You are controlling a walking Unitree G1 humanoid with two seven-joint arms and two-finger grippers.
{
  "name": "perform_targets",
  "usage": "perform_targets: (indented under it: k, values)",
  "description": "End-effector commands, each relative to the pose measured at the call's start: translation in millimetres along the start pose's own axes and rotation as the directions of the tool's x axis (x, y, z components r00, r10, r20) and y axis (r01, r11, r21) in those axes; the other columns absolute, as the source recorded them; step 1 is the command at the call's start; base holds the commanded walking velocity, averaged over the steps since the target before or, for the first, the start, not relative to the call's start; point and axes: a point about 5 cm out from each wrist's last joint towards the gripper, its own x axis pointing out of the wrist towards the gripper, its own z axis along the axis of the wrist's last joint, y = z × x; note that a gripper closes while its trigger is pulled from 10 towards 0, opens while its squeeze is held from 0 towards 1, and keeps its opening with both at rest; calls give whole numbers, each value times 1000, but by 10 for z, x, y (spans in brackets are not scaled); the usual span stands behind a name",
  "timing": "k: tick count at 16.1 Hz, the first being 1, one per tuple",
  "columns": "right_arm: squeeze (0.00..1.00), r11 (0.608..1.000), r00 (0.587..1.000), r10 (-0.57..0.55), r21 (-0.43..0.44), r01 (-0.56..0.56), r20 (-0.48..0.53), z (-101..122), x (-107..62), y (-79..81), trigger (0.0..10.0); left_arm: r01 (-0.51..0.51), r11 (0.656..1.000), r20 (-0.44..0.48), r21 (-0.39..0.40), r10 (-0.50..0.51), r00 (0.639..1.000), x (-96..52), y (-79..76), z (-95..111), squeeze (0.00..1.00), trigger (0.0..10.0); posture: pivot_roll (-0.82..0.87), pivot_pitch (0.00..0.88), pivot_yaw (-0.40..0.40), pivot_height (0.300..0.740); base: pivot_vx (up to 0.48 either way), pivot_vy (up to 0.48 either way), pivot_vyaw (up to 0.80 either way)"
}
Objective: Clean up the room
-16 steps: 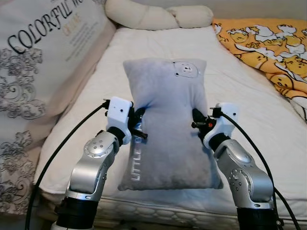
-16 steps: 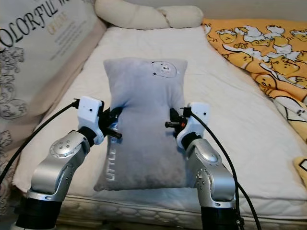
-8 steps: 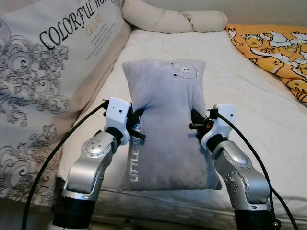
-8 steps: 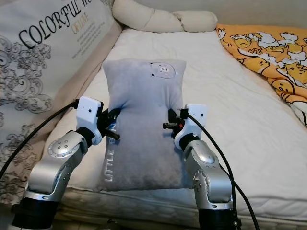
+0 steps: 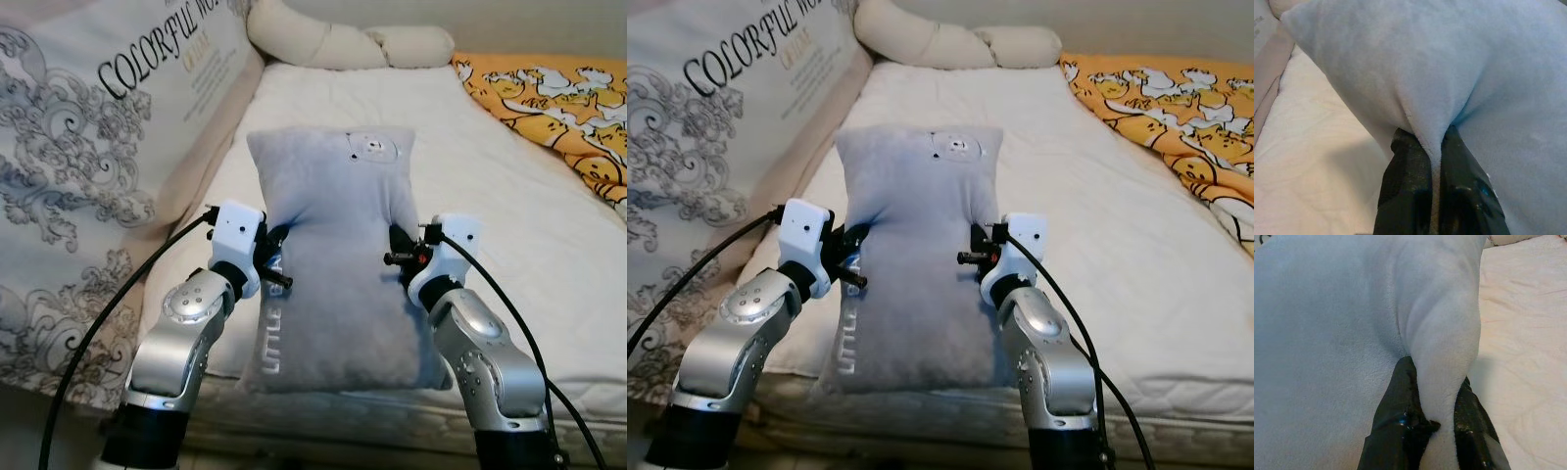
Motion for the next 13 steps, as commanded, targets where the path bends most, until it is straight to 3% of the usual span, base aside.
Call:
perform_targets:
  k: [1,2,13]
  values:
    - [0,999,999,-34,0,34,28,56,-18,-76,10000,-25,1000,28,14,24,999,-27,58,78,0,10000,-1,0,68,740,0,296,0]
    - [0,999,1000,-13,35,12,21,58,-26,-69,10000,-25,1000,27,14,24,999,-22,57,79,0,10000,0,0,66,740,0,300,0]
    - [0,997,1000,-1,75,-1,20,50,14,-24,10000,-11,999,18,32,11,1000,-14,76,93,0,10000,11,0,80,740,0,304,0]
